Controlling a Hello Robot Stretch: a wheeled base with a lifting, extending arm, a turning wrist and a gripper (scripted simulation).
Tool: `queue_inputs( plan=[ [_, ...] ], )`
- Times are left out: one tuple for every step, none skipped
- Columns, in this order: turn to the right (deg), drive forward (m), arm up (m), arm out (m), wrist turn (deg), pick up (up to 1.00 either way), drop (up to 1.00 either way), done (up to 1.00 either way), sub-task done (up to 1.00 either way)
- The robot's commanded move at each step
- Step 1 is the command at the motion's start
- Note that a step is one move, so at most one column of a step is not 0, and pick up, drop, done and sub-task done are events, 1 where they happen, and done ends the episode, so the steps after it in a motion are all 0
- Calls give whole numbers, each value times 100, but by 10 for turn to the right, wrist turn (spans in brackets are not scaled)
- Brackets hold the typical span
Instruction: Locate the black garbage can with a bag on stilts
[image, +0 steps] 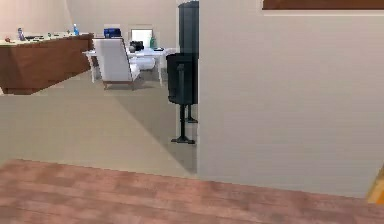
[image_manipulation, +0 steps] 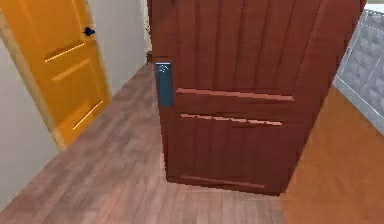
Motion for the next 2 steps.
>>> queue_inputs(
  plan=[
    [0, 85, 0, 0, 0, 0, 0, 0, 0],
    [0, 0, 0, 0, 0, 0, 0, 100, 0]
  ],
)
